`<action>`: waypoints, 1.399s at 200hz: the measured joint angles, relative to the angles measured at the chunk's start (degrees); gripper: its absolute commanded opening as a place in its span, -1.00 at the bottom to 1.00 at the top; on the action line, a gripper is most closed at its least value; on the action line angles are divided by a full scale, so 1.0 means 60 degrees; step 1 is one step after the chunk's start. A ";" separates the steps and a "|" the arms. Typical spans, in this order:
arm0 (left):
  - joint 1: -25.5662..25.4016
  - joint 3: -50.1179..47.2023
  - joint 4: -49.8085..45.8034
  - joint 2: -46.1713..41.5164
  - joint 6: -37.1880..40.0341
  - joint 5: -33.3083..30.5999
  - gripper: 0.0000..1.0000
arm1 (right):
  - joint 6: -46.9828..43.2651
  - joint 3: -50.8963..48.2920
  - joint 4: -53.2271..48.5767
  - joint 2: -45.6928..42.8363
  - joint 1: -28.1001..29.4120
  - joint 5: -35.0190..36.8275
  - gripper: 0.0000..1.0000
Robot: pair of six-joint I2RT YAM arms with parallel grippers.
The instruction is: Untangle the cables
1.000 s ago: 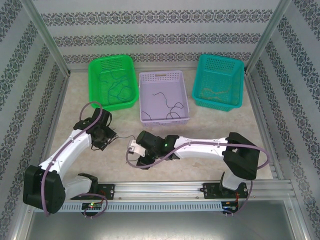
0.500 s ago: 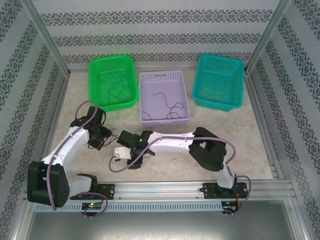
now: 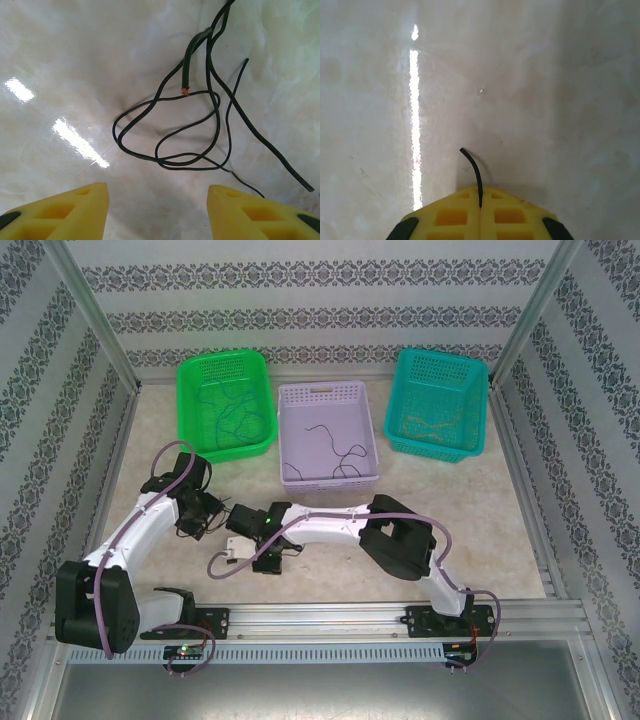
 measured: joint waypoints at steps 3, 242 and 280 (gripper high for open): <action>0.0000 0.0000 0.0004 -0.0011 0.0000 -0.0004 0.10 | 0.0000 0.0000 -0.0011 -0.0025 -0.0007 -0.0025 -1.00; -0.0623 0.0528 0.1009 0.1268 0.1027 -0.0033 0.18 | 0.6433 -0.3184 0.3748 -0.8054 -0.5384 -0.4550 -1.00; -0.2040 0.0747 0.1009 0.1100 0.1286 -0.0248 0.32 | 0.7031 -0.3661 0.3810 -0.8058 -0.5464 -0.4135 -1.00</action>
